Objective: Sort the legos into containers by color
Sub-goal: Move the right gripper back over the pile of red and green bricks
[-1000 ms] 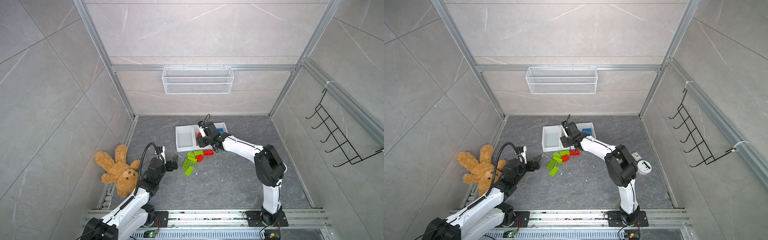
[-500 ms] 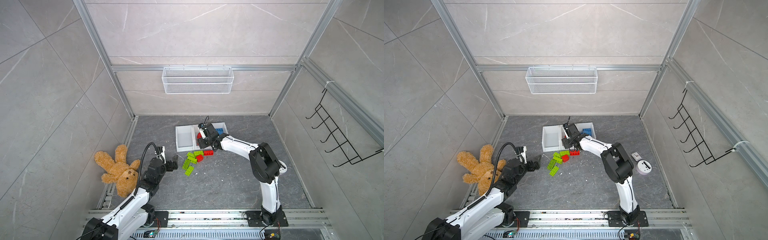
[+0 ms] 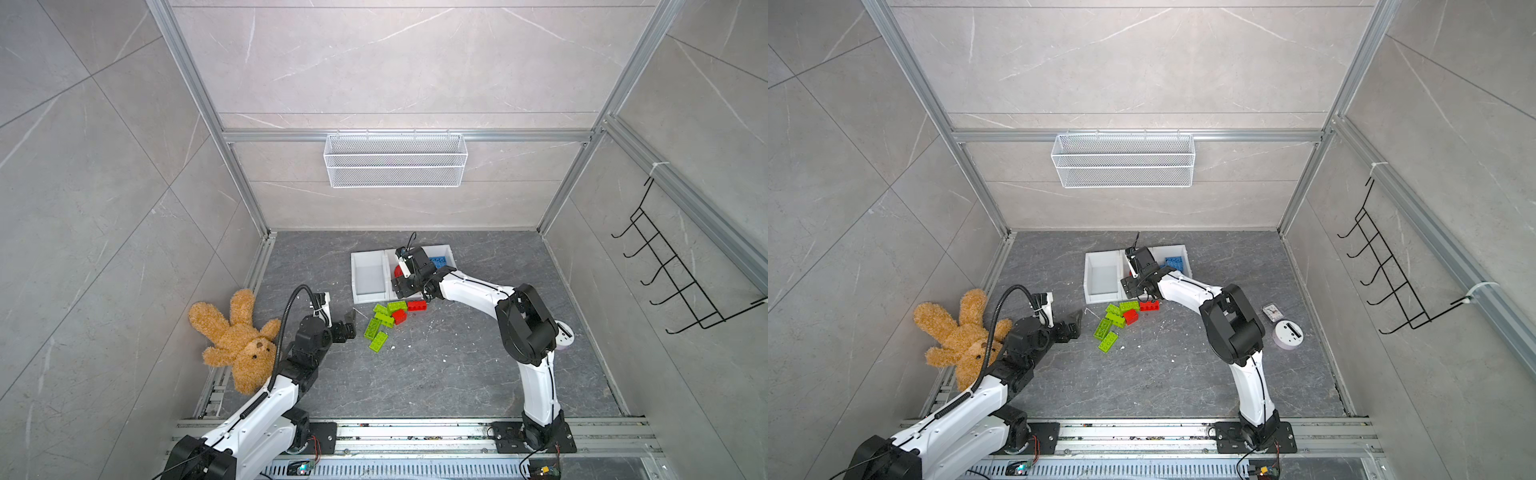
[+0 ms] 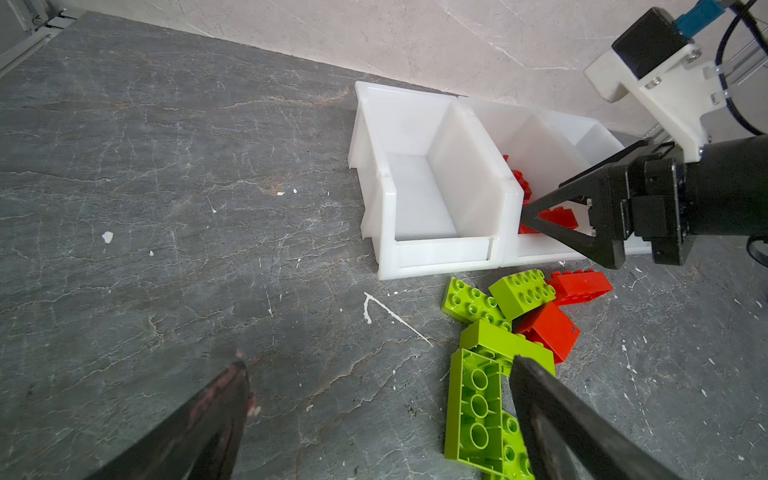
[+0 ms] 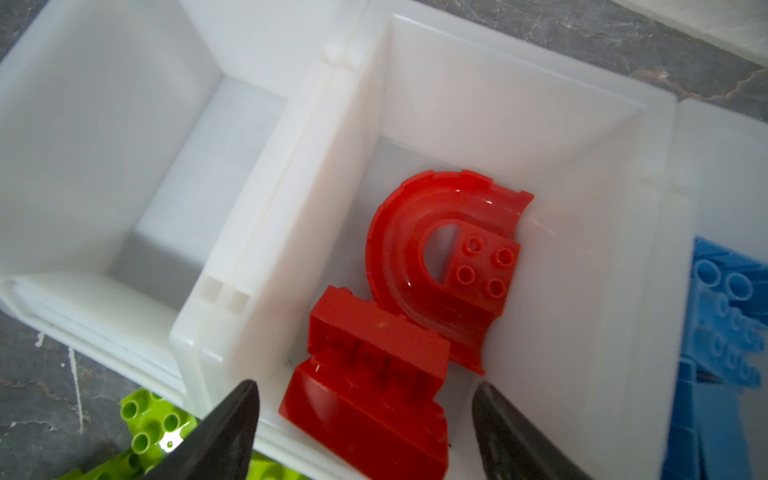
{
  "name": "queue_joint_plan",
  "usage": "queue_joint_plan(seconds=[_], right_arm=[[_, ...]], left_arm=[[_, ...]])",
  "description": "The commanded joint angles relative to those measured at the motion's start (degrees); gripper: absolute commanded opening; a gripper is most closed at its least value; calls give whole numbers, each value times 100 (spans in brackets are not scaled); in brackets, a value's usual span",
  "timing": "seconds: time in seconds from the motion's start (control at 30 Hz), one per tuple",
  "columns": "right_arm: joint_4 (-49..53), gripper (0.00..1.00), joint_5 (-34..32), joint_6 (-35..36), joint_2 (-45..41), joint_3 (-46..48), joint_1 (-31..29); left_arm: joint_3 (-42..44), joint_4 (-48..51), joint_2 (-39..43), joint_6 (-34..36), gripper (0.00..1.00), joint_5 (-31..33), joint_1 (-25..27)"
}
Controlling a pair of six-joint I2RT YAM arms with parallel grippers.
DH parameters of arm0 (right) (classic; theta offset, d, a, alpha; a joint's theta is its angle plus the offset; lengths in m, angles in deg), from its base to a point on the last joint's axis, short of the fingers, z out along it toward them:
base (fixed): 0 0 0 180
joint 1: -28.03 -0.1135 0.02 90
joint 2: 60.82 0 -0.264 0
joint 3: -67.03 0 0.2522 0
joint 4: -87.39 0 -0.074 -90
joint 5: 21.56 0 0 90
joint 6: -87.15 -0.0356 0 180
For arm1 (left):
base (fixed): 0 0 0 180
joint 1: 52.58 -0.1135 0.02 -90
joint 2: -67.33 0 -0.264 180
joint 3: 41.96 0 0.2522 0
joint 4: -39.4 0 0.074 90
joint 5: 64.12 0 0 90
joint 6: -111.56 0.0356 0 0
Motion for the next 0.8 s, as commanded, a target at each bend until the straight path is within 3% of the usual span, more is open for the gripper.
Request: queue_joint_plan(seconds=[0.0,0.23,0.47,0.6,0.77], right_arm=[[113,83,117,-57,-468,7,-23],[-60,74,397,-420,-1331,833,-106],[-536,74,-2,-1445,-2031,2381,-145],[-845,76,-269,-1722,-2062,2812,-167],[-913,79,-348,-1740,-1731,2671,-166]], left_arm=[[-202,-138,21,104,99,16,-27],[-201,-134,33,98,99,12,-23],[-192,-140,60,81,99,-40,-26],[-189,-150,26,78,99,-51,-27],[-216,-141,-1,85,99,-39,-27]])
